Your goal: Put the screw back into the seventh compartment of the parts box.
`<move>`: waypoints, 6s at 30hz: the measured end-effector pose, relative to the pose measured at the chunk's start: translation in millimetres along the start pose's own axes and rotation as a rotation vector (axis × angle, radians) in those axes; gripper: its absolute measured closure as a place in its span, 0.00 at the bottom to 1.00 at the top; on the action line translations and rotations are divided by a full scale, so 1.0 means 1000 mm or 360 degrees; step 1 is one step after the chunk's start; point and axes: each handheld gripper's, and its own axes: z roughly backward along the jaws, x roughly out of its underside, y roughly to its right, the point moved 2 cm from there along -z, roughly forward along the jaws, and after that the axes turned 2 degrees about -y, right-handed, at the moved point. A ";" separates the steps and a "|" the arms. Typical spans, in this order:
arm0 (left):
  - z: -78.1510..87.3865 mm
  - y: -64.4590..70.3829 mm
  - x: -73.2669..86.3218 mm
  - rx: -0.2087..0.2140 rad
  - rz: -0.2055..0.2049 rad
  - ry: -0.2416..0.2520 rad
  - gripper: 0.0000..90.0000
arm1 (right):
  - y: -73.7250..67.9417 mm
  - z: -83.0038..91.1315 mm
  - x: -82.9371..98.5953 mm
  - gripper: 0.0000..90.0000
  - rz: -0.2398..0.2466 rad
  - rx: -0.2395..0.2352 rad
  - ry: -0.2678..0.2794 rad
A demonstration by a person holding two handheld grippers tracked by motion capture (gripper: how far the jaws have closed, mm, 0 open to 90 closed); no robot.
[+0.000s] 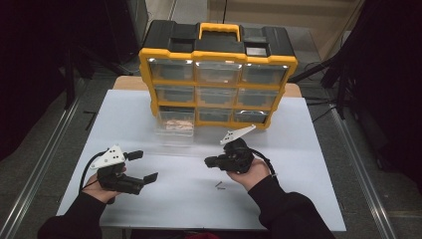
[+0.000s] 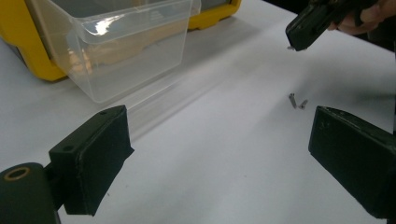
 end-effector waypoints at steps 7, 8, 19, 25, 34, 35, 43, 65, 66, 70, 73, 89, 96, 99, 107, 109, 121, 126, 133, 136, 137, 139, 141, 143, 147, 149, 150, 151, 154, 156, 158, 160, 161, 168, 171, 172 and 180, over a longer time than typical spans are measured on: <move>-0.002 0.000 0.003 0.0003 -0.0017 -0.0042 0.06 | 0.000 0.003 -0.013 0.99 0.0006 0.0008 0.0034; -0.002 0.000 0.003 0.0005 -0.0016 -0.0040 0.06 | 0.000 0.003 -0.015 0.99 0.0007 0.0004 0.0038; -0.002 0.001 0.004 -0.0003 -0.0017 -0.0051 0.06 | 0.002 -0.008 -0.039 0.99 0.0021 0.0016 0.0044; -0.002 0.001 0.004 -0.0010 -0.0022 -0.0062 0.06 | 0.000 -0.008 -0.056 0.99 0.0049 0.0028 0.0048; -0.002 0.001 0.005 0.0001 -0.0030 -0.0076 0.06 | 0.003 -0.013 -0.078 0.99 0.0063 0.0045 0.0052; -0.002 0.001 0.005 -0.0001 -0.0029 -0.0076 0.06 | 0.004 -0.014 -0.080 0.99 0.0067 0.0047 0.0053; -0.002 0.002 0.005 0.0008 -0.0033 -0.0082 0.06 | 0.007 -0.017 -0.100 0.99 0.0070 0.0076 0.0092; -0.001 0.004 0.006 0.0014 -0.0046 -0.0095 0.06 | 0.015 -0.046 -0.137 0.99 0.0115 0.0207 0.0122; -0.001 0.004 0.006 0.0015 -0.0045 -0.0095 0.06 | 0.016 -0.048 -0.138 0.99 0.0112 0.0210 0.0122; -0.001 0.005 0.006 0.0020 -0.0044 -0.0098 0.06 | 0.020 -0.055 -0.138 0.99 0.0094 0.0227 0.0120; -0.001 0.005 0.006 0.0021 -0.0039 -0.0092 0.06 | 0.023 -0.061 -0.138 0.99 0.0080 0.0246 0.0120; 0.001 0.004 0.006 0.0024 -0.0042 -0.0084 0.06 | 0.023 -0.066 -0.138 0.81 0.0093 0.0259 0.0165; 0.002 0.003 0.008 0.0012 -0.0025 -0.0079 0.06 | 0.015 -0.041 -0.119 0.65 0.0155 0.0230 0.0243; 0.001 0.003 0.008 0.0009 -0.0021 -0.0083 0.06 | 0.013 -0.033 -0.106 0.62 0.0180 0.0232 0.0232; 0.001 0.002 0.009 -0.0004 0.0010 -0.0074 0.06 | 0.009 -0.021 -0.074 0.41 0.0174 0.0129 0.0239; 0.001 0.001 0.009 -0.0010 0.0007 -0.0082 0.06 | 0.009 -0.020 -0.066 0.33 0.0142 0.0092 0.0241; -0.001 0.003 0.009 0.0004 -0.0019 -0.0098 0.06 | 0.014 -0.011 -0.033 0.27 0.0157 0.0002 0.0328; 0.000 0.002 0.009 0.0002 -0.0014 -0.0093 0.06 | 0.015 -0.006 -0.024 0.27 0.0165 -0.0011 0.0324; 0.002 0.003 0.009 -0.0007 -0.0019 -0.0087 0.06 | 0.016 0.001 -0.012 0.31 0.0164 -0.0006 0.0321; 0.001 0.003 0.009 -0.0006 -0.0020 -0.0097 0.06 | 0.016 0.003 -0.007 0.31 0.0160 -0.0003 0.0318; 0.001 0.003 0.009 -0.0004 -0.0020 -0.0098 0.06 | 0.016 0.004 -0.006 0.31 0.0158 -0.0001 0.0307; 0.001 0.003 0.009 -0.0001 -0.0026 -0.0096 0.06 | 0.015 0.004 -0.003 0.31 0.0164 0.0003 0.0310; 0.001 0.003 0.009 -0.0004 -0.0019 -0.0095 0.06 | 0.015 0.005 -0.001 0.31 0.0160 0.0001 0.0306; 0.001 0.003 0.009 -0.0004 -0.0017 -0.0096 0.06 | 0.013 0.007 0.002 0.32 0.0152 -0.0006 0.0302; 0.002 0.003 0.009 -0.0010 -0.0021 -0.0092 0.06 | 0.011 0.009 0.007 0.32 0.0164 -0.0002 0.0299; 0.002 0.004 0.009 -0.0008 -0.0023 -0.0092 0.06 | 0.010 0.010 0.010 0.33 0.0160 -0.0002 0.0289; 0.001 0.004 0.009 -0.0006 -0.0025 -0.0091 0.06 | 0.009 0.010 0.011 0.33 0.0171 -0.0005 0.0291; 0.001 0.004 0.009 -0.0007 -0.0024 -0.0091 0.06 | 0.008 0.010 0.013 0.34 0.0163 -0.0004 0.0281; 0.002 0.004 0.009 -0.0009 -0.0023 -0.0092 0.06 | 0.006 0.008 0.017 0.35 0.0132 -0.0023 0.0256; 0.002 0.004 0.009 -0.0008 -0.0020 -0.0087 0.06 | 0.005 0.007 0.020 0.36 0.0135 -0.0031 0.0252; 0.002 0.004 0.009 -0.0009 -0.0023 -0.0087 0.06 | 0.004 0.007 0.023 0.36 0.0152 -0.0020 0.0247; 0.002 0.005 0.009 -0.0008 -0.0029 -0.0093 0.06 | 0.003 0.007 0.026 0.37 0.0153 -0.0014 0.0255; 0.002 0.005 0.009 -0.0006 -0.0031 -0.0094 0.06 | 0.003 0.007 0.028 0.37 0.0153 -0.0015 0.0254; 0.000 0.005 0.009 0.0006 -0.0041 -0.0100 0.06 | 0.002 0.003 0.040 0.42 0.0145 -0.0021 0.0195; -0.001 0.006 0.008 0.0011 -0.0048 -0.0099 0.06 | 0.001 0.001 0.043 0.44 0.0175 -0.0007 0.0165; 0.000 0.006 0.008 0.0008 -0.0048 -0.0104 0.06 | 0.001 0.001 0.045 0.44 0.0186 -0.0001 0.0157; -0.001 0.006 0.007 0.0015 -0.0050 -0.0102 0.06 | 0.004 0.000 0.053 0.43 0.0224 0.0026 0.0159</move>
